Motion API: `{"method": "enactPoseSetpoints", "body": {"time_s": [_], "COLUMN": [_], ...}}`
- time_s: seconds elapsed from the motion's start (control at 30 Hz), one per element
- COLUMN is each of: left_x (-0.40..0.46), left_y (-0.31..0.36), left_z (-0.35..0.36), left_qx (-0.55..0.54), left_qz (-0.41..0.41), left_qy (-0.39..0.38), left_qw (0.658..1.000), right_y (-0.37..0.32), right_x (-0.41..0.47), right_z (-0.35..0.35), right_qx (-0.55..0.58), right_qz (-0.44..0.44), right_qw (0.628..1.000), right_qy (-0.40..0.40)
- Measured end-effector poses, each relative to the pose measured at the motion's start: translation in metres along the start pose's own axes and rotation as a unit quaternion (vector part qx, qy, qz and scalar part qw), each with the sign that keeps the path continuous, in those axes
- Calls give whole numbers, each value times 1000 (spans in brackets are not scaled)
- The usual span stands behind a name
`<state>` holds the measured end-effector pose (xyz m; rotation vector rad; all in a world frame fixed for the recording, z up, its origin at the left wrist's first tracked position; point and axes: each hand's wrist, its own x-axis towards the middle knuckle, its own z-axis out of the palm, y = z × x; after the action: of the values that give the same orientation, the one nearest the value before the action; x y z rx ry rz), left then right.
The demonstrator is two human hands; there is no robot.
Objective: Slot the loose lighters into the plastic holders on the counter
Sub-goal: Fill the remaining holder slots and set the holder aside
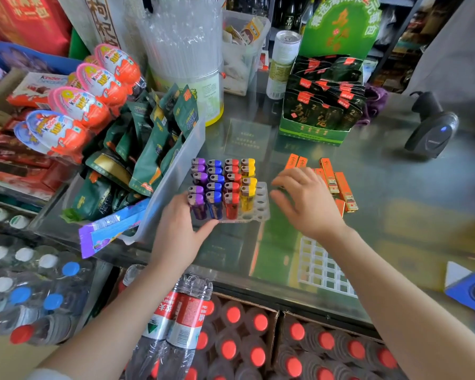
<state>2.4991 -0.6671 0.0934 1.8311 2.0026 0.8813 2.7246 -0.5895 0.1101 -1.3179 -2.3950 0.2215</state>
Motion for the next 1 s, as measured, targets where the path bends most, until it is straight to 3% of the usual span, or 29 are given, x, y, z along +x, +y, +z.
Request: {"method": "enactPoseSetpoints", "body": {"time_s": [0.13, 0.4, 0.6, 0.87, 1.0], "left_x": [17, 44, 40, 62, 69], "left_y": [5, 24, 47, 60, 57], "left_z": [11, 3, -47, -55, -53], "left_qx": [43, 62, 60, 13, 45], "left_qz": [7, -25, 88, 115, 148], "left_qy": [14, 7, 67, 34, 13], "left_qw": [999, 998, 992, 993, 988], "right_y": [-17, -25, -18, 0, 10], "right_x": [-16, 23, 60, 108, 127], "right_z": [9, 20, 24, 41, 46], "right_qx": [-40, -89, -83, -95, -95], "right_qz": [-64, 69, 110, 143, 158], "right_qw": [995, 992, 989, 985, 983], "right_qy": [-57, -65, -61, -25, -4]}}
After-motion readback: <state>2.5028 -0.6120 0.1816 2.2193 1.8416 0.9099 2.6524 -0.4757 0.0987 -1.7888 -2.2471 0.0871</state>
